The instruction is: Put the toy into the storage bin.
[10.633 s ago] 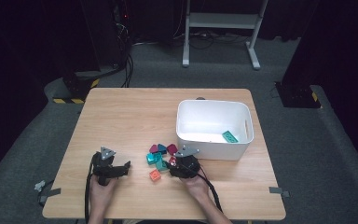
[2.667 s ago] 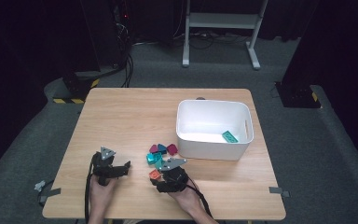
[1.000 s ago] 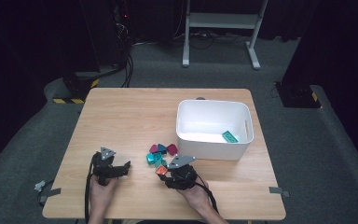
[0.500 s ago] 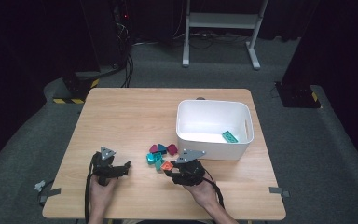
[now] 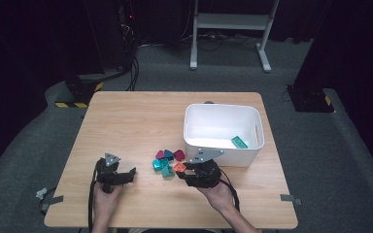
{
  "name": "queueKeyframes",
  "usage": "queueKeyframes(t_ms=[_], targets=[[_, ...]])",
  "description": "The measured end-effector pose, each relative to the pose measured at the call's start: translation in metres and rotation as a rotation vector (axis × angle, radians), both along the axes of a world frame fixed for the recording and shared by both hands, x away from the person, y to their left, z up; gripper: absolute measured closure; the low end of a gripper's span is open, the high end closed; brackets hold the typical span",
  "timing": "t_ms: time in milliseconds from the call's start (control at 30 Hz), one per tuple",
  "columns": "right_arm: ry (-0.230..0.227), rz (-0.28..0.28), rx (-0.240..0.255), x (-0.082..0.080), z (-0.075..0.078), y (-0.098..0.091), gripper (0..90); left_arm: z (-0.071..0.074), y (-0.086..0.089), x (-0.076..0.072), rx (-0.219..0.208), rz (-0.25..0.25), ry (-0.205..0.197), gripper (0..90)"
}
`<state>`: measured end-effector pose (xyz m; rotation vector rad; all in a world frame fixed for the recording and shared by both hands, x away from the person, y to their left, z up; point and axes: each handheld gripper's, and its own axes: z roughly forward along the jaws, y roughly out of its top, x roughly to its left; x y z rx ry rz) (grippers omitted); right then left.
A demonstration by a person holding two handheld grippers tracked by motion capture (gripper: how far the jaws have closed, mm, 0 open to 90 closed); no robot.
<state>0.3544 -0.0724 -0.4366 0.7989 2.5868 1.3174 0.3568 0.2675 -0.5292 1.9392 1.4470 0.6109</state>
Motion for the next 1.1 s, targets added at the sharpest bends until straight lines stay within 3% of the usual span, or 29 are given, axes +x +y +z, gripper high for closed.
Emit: queueKeyframes(t_ms=[367,1100], targets=[[-0.005,0.000,0.029,0.005,0.024,-0.012,59.1,0.000,0.000,0.000,0.000,0.000,0.000,9.4],[0.009,-0.040,0.085,0.019,0.053,-0.037,59.1,0.000,0.000,0.000,-0.001,0.001,0.000,9.4]])
